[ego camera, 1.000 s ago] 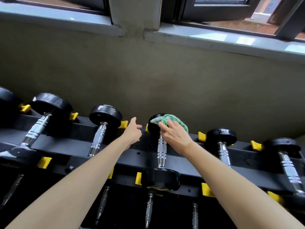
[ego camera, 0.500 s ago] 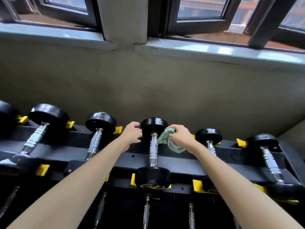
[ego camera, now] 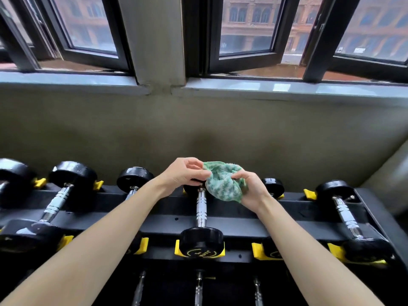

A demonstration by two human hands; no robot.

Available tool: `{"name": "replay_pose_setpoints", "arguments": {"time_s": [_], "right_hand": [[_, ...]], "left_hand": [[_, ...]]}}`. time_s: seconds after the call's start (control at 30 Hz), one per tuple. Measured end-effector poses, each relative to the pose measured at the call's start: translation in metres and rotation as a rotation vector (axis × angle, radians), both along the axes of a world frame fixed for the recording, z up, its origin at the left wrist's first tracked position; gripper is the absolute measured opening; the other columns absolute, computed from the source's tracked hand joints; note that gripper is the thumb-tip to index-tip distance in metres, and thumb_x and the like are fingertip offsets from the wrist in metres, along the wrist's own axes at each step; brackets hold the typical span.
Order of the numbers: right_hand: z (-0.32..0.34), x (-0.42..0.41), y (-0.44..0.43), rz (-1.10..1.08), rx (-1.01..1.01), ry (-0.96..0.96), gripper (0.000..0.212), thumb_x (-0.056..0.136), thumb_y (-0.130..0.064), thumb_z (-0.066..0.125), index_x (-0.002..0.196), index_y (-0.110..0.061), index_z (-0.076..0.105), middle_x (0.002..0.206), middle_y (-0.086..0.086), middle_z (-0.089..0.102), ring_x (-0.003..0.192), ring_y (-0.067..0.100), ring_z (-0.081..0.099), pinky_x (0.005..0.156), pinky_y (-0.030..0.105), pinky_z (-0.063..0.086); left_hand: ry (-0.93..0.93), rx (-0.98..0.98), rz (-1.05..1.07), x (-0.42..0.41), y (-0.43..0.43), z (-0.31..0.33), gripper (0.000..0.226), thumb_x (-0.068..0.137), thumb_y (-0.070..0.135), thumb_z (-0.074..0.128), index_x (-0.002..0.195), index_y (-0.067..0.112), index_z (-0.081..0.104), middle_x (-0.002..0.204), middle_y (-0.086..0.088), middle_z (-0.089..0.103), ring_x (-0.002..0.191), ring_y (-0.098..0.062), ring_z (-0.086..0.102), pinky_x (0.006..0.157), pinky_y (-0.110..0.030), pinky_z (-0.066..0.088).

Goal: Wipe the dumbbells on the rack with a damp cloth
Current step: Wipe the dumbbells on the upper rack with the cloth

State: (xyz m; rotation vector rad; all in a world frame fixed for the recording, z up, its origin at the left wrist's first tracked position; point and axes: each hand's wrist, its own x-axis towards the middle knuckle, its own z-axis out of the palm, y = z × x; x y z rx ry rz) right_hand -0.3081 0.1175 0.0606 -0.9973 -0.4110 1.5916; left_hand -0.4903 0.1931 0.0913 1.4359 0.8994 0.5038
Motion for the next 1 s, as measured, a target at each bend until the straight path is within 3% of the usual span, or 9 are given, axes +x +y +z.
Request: {"name": "replay_pose_setpoints", "arguments": {"time_s": [0.17, 0.3, 0.4, 0.47, 0.57, 0.7, 0.77, 0.87, 1.0], "right_hand": [[0.003, -0.007, -0.001, 0.002, 0.009, -0.195, 0.029, 0.087, 0.007, 0.044, 0.106, -0.011, 0.057, 0.101, 0.009, 0.064, 0.088, 0.021, 0.062, 0.071, 0.034, 0.056], [0.005, -0.019, 0.009, -0.128, -0.074, -0.280, 0.018, 0.092, 0.002, 0.047, 0.096, -0.008, 0.060, 0.085, 0.008, 0.065, 0.065, 0.014, 0.066, 0.054, 0.026, 0.055], [0.007, -0.024, 0.017, -0.184, -0.066, -0.143, 0.019, 0.093, 0.001, 0.041, 0.095, -0.002, 0.060, 0.071, 0.009, 0.069, 0.055, 0.016, 0.067, 0.049, 0.025, 0.055], [0.009, -0.024, 0.017, -0.181, -0.031, 0.114, 0.028, 0.095, -0.009, 0.034, 0.096, 0.004, 0.059, 0.073, 0.016, 0.069, 0.057, 0.023, 0.068, 0.051, 0.030, 0.057], [0.008, -0.019, 0.018, -0.065, 0.033, 0.274, 0.046, 0.095, -0.029, 0.036, 0.106, 0.008, 0.060, 0.092, 0.024, 0.068, 0.073, 0.031, 0.070, 0.062, 0.035, 0.059], [0.000, -0.022, 0.031, -0.033, -0.003, 0.112, 0.025, 0.091, -0.012, 0.049, 0.109, 0.002, 0.061, 0.100, 0.018, 0.068, 0.085, 0.025, 0.068, 0.076, 0.034, 0.058], [-0.008, -0.022, 0.042, -0.065, -0.048, 0.055, 0.024, 0.091, -0.007, 0.051, 0.110, 0.002, 0.060, 0.100, 0.016, 0.068, 0.085, 0.023, 0.068, 0.082, 0.034, 0.056], [-0.014, -0.024, 0.054, -0.067, -0.088, -0.001, 0.012, 0.090, -0.006, 0.055, 0.097, -0.002, 0.063, 0.081, 0.009, 0.073, 0.070, 0.017, 0.071, 0.064, 0.028, 0.059], [-0.021, -0.024, 0.073, -0.021, -0.074, 0.092, 0.017, 0.091, -0.012, 0.054, 0.102, -0.003, 0.063, 0.089, 0.011, 0.073, 0.076, 0.019, 0.071, 0.066, 0.028, 0.058]], "left_hand": [[-0.075, 0.312, 0.194, 0.020, -0.009, 0.009, 0.018, 0.084, 0.000, 0.064, 0.074, 0.015, 0.063, 0.074, -0.004, 0.062, 0.059, -0.004, 0.056, 0.061, -0.020, 0.053], [-0.006, 0.892, 0.138, 0.025, -0.018, 0.004, 0.014, 0.086, 0.013, 0.055, 0.081, 0.022, 0.065, 0.083, 0.009, 0.054, 0.065, -0.004, 0.054, 0.062, -0.013, 0.045], [0.194, 1.442, -0.099, 0.020, -0.019, -0.011, 0.014, 0.085, 0.015, 0.046, 0.086, 0.022, 0.057, 0.092, 0.005, 0.043, 0.067, -0.014, 0.052, 0.052, -0.025, 0.049], [0.257, 1.553, -0.159, 0.014, -0.016, -0.021, 0.022, 0.079, 0.008, 0.044, 0.085, 0.016, 0.064, 0.096, 0.002, 0.045, 0.075, -0.015, 0.052, 0.054, -0.028, 0.052], [0.269, 1.450, -0.210, 0.005, -0.016, -0.032, 0.042, 0.072, 0.009, 0.036, 0.099, 0.010, 0.068, 0.108, 0.000, 0.043, 0.094, -0.016, 0.045, 0.073, -0.026, 0.053], [0.223, 1.166, -0.133, 0.000, -0.014, -0.042, 0.048, 0.073, 0.009, 0.037, 0.112, 0.004, 0.065, 0.115, -0.007, 0.051, 0.106, -0.011, 0.044, 0.095, -0.021, 0.042], [0.161, 0.903, 0.037, 0.003, -0.014, -0.040, 0.036, 0.079, 0.009, 0.046, 0.112, 0.002, 0.058, 0.111, -0.004, 0.050, 0.101, -0.010, 0.049, 0.094, -0.023, 0.044], [0.116, 0.501, 0.335, 0.014, 0.000, -0.039, 0.026, 0.091, 0.012, 0.053, 0.116, 0.007, 0.048, 0.112, -0.002, 0.050, 0.093, -0.011, 0.053, 0.085, -0.019, 0.047], [0.030, 0.079, 0.332, 0.028, 0.030, -0.042, 0.016, 0.092, 0.007, 0.048, 0.105, 0.012, 0.056, 0.103, -0.005, 0.061, 0.095, -0.016, 0.060, 0.089, -0.030, 0.051]]}}
